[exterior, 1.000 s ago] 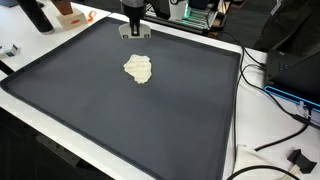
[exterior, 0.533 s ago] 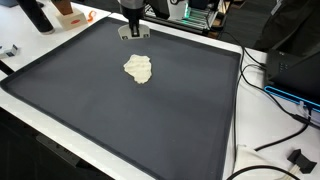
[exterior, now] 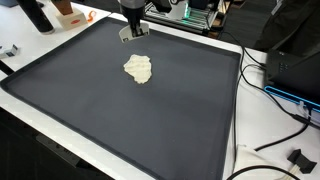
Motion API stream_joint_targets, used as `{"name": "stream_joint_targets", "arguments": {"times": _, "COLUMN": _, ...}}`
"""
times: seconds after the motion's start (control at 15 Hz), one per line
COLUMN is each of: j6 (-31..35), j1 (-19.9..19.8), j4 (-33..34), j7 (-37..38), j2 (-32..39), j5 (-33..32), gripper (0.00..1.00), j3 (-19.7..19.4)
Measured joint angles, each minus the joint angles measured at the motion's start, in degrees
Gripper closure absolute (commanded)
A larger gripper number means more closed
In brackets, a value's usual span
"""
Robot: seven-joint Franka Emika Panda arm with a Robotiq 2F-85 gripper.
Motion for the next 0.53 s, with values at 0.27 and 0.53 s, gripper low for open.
{"name": "stream_joint_targets", "arguments": {"times": 0.27, "j6": 1.29, "j1": -0.12, "j4": -0.26, "j7": -9.49, "j2": -1.19, "j5": 2.59, "gripper": 0.99, "j3": 0.04}}
{"name": "stream_joint_targets", "arguments": {"times": 0.53, "j6": 2.81, "j1": -0.28, "j4": -1.50, "j7": -19.60, "j2": -3.92, "j5": 7.05, "gripper": 0.99, "j3": 0.14}}
